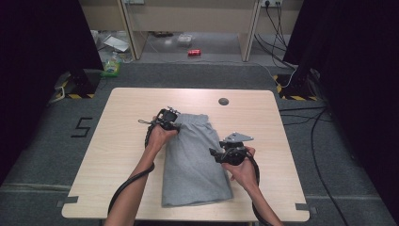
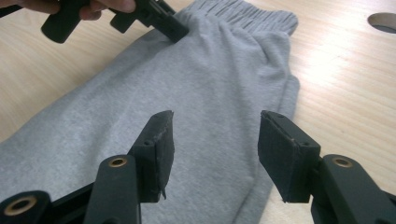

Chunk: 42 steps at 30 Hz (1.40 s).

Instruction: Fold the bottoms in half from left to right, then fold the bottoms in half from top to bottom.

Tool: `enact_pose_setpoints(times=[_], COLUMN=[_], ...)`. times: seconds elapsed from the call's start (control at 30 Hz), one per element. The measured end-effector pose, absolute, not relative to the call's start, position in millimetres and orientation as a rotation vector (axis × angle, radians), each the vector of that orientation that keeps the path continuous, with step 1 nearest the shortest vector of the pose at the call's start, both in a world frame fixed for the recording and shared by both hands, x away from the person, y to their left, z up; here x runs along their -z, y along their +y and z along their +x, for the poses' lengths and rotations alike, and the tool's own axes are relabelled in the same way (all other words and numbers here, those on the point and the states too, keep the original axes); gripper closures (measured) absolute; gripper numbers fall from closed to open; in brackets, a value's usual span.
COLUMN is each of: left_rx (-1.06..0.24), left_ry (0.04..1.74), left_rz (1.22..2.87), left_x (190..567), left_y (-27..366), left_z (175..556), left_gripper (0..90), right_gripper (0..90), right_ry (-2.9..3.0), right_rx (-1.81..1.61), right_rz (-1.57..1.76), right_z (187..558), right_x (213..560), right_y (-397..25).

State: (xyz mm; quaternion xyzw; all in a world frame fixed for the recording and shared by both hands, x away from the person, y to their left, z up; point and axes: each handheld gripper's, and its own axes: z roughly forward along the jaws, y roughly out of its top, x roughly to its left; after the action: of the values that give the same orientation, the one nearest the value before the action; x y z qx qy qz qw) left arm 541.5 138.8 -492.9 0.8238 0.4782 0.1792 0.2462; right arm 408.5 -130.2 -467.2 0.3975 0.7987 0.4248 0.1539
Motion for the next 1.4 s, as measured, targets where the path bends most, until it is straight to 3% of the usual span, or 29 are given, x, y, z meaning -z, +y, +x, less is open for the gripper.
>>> enact_pose_setpoints(times=[0.97,1.4], left_rx=[-0.490,-0.470], left_ry=[1.294,1.291], left_rz=[2.202,2.176], left_x=[496.2,497.7], left_y=[142.9,146.3], left_z=[538.2,537.6], left_gripper=[63.8,64.1], right_gripper=[44.9,44.8], right_ry=[2.262,2.265], right_rx=[-1.174,-1.150], right_rz=[1.217,1.214], right_z=[423.8,458.3], right_x=[477.0,471.5], right_y=[-146.3,-117.5])
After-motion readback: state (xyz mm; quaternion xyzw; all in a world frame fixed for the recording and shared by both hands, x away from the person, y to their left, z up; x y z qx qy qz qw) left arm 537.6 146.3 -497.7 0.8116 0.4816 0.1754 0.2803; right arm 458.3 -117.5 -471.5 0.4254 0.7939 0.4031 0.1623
